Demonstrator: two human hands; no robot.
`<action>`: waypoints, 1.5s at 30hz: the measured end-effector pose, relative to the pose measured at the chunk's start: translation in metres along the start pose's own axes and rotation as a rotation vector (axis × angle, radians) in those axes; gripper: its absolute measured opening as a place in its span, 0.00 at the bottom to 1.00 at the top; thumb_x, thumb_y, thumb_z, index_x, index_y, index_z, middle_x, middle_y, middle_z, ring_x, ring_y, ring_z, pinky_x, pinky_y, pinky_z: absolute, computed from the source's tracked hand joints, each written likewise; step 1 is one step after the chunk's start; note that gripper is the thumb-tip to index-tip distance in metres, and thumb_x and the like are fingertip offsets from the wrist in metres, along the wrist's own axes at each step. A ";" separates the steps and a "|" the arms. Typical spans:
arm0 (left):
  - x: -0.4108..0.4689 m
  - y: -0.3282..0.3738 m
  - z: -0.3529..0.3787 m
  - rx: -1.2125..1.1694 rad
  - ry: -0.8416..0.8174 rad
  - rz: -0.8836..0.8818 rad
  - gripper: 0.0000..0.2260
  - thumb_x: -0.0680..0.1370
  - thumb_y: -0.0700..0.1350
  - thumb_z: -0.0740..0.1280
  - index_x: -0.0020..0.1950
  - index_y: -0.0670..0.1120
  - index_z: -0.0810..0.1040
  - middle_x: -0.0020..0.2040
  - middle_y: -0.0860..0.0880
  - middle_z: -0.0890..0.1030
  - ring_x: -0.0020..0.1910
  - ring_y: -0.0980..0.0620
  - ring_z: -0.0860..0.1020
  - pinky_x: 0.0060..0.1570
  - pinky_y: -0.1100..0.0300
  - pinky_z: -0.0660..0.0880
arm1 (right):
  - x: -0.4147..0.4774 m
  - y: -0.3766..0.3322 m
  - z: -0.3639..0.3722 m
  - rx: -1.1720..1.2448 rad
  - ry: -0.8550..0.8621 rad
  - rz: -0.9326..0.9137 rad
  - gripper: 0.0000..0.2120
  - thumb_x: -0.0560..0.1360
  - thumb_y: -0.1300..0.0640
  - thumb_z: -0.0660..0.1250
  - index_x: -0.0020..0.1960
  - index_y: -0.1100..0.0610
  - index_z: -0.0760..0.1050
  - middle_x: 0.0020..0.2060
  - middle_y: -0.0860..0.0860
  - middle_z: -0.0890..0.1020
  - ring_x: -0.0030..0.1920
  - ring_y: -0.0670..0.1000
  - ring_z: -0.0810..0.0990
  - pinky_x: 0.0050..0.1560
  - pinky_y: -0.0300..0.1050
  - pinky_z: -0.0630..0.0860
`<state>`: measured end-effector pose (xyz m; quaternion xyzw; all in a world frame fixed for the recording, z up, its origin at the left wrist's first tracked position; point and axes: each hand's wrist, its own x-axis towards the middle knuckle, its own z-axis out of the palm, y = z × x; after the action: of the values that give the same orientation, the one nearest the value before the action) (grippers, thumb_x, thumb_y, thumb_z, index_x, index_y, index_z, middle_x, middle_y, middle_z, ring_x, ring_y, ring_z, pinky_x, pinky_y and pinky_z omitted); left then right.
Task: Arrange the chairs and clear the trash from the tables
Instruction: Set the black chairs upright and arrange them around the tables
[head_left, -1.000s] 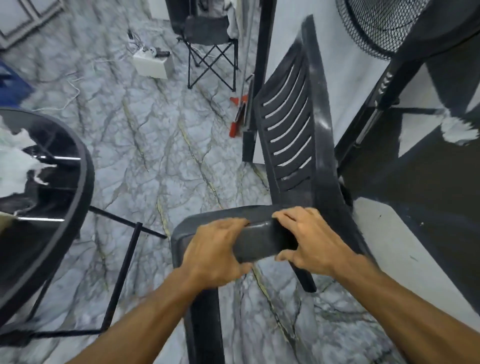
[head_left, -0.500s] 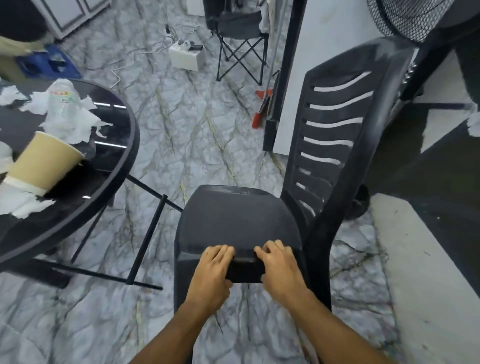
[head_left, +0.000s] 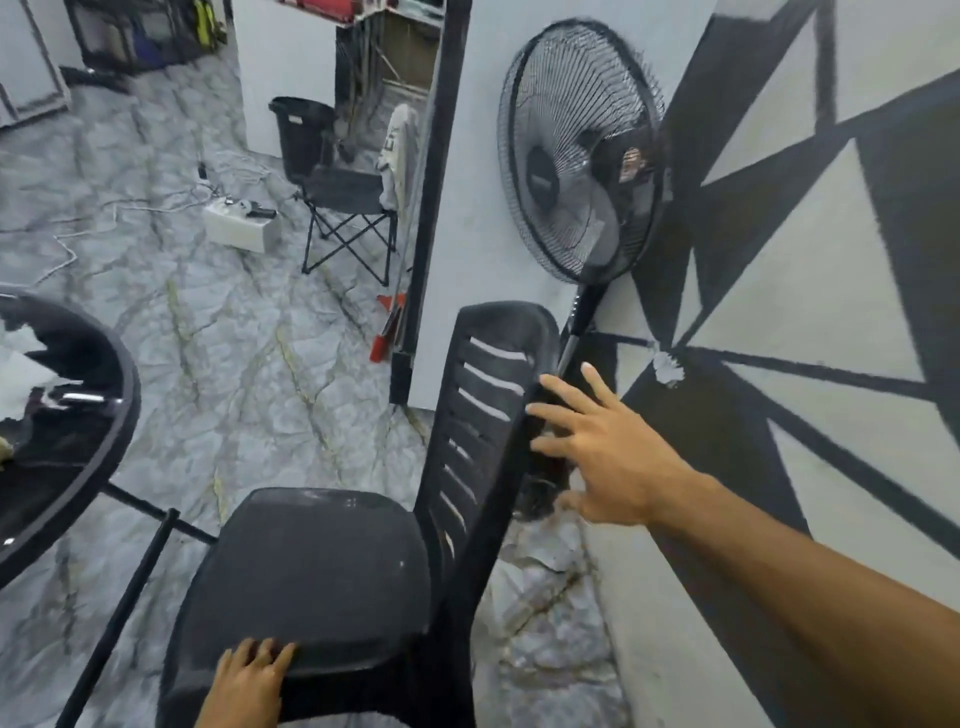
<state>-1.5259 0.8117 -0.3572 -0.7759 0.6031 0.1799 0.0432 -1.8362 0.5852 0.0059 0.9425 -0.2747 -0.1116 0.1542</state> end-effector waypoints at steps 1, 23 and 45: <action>0.006 0.007 -0.010 -0.034 0.035 -0.011 0.31 0.70 0.46 0.76 0.73 0.51 0.73 0.70 0.46 0.76 0.69 0.40 0.71 0.67 0.44 0.69 | -0.003 0.012 -0.001 0.060 0.036 0.041 0.32 0.70 0.36 0.68 0.71 0.47 0.71 0.73 0.51 0.68 0.78 0.56 0.52 0.77 0.58 0.42; 0.178 0.250 -0.276 -0.827 0.208 -0.142 0.15 0.65 0.52 0.75 0.46 0.44 0.80 0.39 0.46 0.83 0.37 0.48 0.82 0.38 0.47 0.81 | 0.195 0.152 0.042 0.886 0.167 0.077 0.17 0.63 0.56 0.76 0.51 0.50 0.80 0.55 0.49 0.80 0.58 0.53 0.77 0.58 0.46 0.74; 0.032 0.240 -0.390 -0.474 0.519 -0.606 0.06 0.66 0.39 0.66 0.41 0.48 0.77 0.35 0.50 0.75 0.38 0.46 0.76 0.37 0.52 0.75 | 0.228 0.088 -0.050 0.394 0.034 -0.743 0.18 0.64 0.35 0.74 0.40 0.49 0.80 0.33 0.45 0.79 0.37 0.46 0.75 0.37 0.44 0.68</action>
<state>-1.6590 0.6073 0.0314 -0.9251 0.2820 0.0919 -0.2373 -1.6765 0.4003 0.0552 0.9907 0.0702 -0.0892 -0.0750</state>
